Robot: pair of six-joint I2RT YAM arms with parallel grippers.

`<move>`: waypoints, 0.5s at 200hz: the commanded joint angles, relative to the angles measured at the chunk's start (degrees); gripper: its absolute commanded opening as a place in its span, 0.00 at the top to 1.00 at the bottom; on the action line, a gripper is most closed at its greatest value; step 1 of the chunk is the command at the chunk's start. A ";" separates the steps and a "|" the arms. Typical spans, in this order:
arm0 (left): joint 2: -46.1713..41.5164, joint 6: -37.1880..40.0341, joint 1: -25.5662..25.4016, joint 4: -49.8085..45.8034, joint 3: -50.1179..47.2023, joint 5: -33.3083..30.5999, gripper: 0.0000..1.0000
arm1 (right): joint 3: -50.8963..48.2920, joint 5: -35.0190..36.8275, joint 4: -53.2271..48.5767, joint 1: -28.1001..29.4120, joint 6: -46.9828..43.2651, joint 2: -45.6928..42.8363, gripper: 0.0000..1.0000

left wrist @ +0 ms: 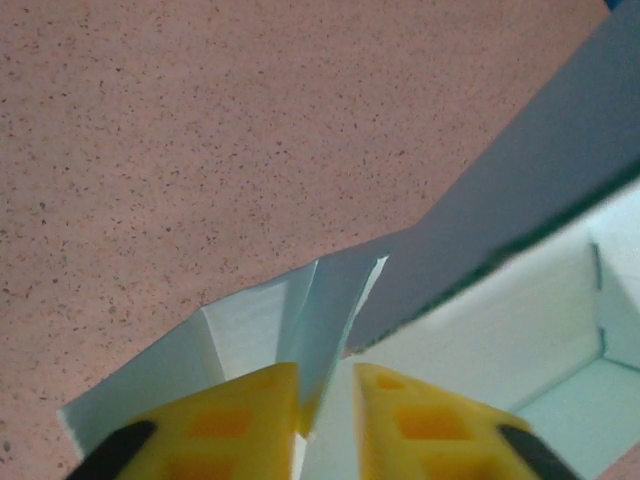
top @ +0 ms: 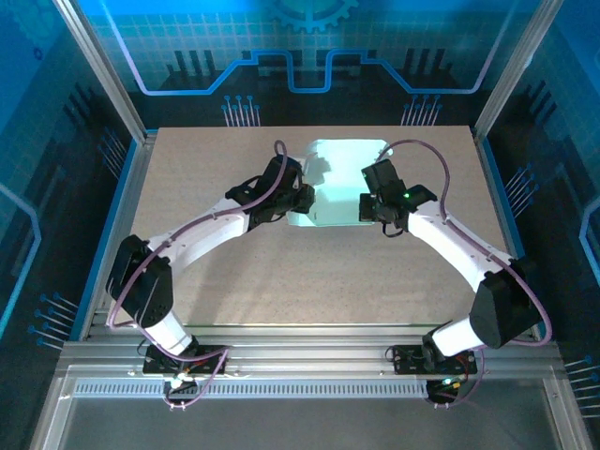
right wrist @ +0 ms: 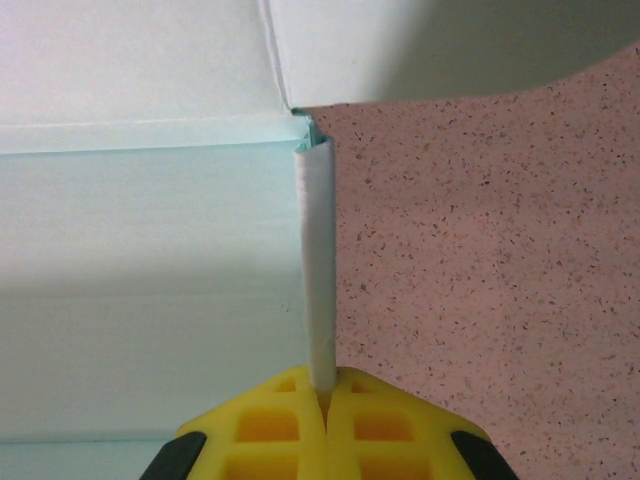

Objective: Fold the paper box

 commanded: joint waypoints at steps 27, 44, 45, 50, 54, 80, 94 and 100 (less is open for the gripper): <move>0.67 -2.23 0.25 2.22 -0.67 0.99 0.93 | 2.01 -0.36 0.21 1.05 2.50 -0.25 1.00; 1.01 -4.38 0.26 2.71 -0.78 0.71 0.97 | 2.53 0.82 -0.26 1.59 4.22 0.61 1.00; 0.99 -4.51 0.26 2.72 -0.76 0.66 0.98 | 2.58 0.96 -0.27 1.61 4.29 0.64 1.00; 1.10 -4.97 0.26 2.72 -0.69 0.61 0.98 | 2.71 1.36 -0.35 1.96 4.79 0.87 1.00; 1.22 -5.21 0.20 2.65 -0.66 0.49 0.98 | 2.80 1.86 -0.40 2.18 5.26 1.00 1.00; 1.50 -8.09 0.25 1.87 -0.40 -1.85 1.00 | 3.23 5.46 -0.14 4.40 8.35 1.62 1.00; 1.37 -10.70 0.15 1.65 -0.48 -3.22 1.00 | 3.55 8.00 -0.14 5.84 10.14 1.97 1.00; 1.33 -12.21 0.10 1.32 -0.40 -4.00 1.00 | 3.64 8.99 -0.05 6.44 10.89 2.08 1.00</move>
